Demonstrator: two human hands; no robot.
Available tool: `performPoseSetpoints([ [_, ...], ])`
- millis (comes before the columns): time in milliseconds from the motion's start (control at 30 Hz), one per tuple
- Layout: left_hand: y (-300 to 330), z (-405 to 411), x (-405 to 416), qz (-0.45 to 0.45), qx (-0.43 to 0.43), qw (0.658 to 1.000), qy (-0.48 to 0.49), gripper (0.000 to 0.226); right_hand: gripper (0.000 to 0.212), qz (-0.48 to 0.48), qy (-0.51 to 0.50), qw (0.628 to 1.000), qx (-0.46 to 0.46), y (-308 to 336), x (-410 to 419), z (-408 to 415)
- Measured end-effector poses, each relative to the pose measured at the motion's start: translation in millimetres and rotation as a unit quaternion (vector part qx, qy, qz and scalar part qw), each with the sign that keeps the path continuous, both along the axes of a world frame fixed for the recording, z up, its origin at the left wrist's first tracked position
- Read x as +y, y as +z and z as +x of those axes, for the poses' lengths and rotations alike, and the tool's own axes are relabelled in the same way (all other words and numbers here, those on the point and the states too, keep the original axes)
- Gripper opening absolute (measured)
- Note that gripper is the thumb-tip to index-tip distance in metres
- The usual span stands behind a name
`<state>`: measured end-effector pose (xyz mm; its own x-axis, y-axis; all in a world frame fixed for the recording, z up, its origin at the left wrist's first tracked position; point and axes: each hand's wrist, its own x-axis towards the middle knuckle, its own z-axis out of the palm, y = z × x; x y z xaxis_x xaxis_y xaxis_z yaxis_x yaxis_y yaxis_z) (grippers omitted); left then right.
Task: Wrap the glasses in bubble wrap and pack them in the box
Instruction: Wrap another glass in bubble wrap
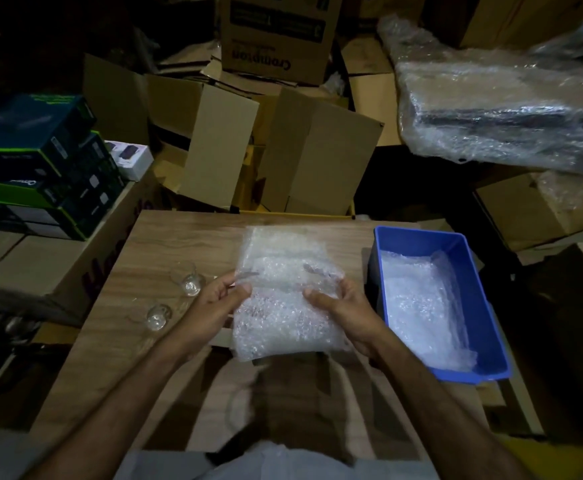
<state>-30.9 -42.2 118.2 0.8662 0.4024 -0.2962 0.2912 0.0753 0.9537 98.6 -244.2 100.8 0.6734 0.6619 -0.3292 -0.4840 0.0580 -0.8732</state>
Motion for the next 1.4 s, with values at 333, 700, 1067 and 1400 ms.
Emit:
performPoseSetpoints([
  [333, 12.8, -5.7, 9.6, -0.104, -0.029, 0.993, -0.048, 0.036, 0.024, 0.046, 0.161, 0.983, -0.079, 8.5, -20.2, 29.5],
  [700, 22.4, -19.5, 17.0, 0.070, 0.087, 0.979, -0.170, 0.087, 0.065, -0.093, 0.184, 0.952, -0.227, 24.3, -0.5, 27.3],
  [1067, 12.1, -13.1, -21.8, -0.036, -0.040, 0.998, 0.028, 0.027, 0.068, 0.041, 0.162, 0.983, 0.082, -5.2, 10.2, -9.3],
  [1400, -16.2, -20.6, -16.2, 0.048, -0.059, 0.992, 0.098, 0.057, 0.051, -0.047, 0.003, 0.998, -0.033, -1.4, 21.4, -18.9],
])
